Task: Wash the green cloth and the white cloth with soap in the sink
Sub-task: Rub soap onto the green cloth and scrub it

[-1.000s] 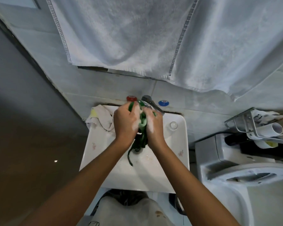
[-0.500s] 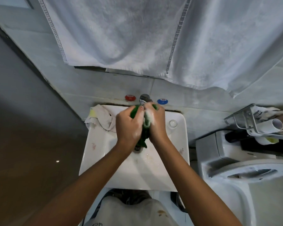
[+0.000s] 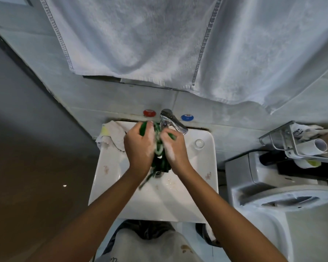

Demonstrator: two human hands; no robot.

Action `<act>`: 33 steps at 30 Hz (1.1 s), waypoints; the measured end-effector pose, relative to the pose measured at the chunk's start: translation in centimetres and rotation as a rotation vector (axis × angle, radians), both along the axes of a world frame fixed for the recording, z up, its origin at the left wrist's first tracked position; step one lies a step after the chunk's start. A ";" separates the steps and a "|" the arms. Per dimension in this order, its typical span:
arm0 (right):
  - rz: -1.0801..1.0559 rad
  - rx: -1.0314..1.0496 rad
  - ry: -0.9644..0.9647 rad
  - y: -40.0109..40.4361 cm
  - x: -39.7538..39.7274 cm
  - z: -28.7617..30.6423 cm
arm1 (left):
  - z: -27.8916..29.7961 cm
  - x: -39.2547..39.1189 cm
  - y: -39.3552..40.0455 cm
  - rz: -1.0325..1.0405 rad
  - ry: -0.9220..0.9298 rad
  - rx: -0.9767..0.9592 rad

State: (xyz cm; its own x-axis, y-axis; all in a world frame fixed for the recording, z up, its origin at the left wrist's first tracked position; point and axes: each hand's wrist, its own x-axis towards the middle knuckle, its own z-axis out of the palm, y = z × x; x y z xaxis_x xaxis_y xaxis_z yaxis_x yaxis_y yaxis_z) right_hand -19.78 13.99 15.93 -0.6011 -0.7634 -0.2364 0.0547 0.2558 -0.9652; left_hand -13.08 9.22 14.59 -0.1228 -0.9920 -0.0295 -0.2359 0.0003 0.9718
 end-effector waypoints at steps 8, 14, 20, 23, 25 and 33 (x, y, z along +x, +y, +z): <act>-0.025 0.019 -0.024 1.1 1.3 -1.9 | -1.5 0.5 -0.7 -0.039 -0.034 0.089; -0.141 0.152 -0.111 2.1 0.1 -5.4 | -3.9 3.0 0.8 -0.454 -0.089 0.225; -0.138 0.197 -0.163 2.6 0.4 -7.4 | -7.0 4.0 0.3 -0.752 -0.029 0.447; -0.109 0.216 -0.227 2.3 0.3 -7.9 | -7.8 3.7 0.3 -0.703 -0.099 0.448; -0.045 0.201 -0.264 2.5 0.3 -8.2 | -8.1 3.6 0.2 -0.612 -0.126 0.436; -0.099 0.238 -0.127 3.5 -1.3 -9.2 | -11.5 4.6 1.3 -0.409 -0.340 0.450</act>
State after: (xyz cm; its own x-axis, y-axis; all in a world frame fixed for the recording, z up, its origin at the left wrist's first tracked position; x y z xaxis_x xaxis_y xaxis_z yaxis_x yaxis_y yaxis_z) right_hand -21.05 17.47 6.70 -0.6239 -0.6166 -0.4801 0.2074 0.4617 -0.8625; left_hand -8.50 10.56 3.12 -0.3952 -0.7500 -0.5303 -0.5943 -0.2314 0.7702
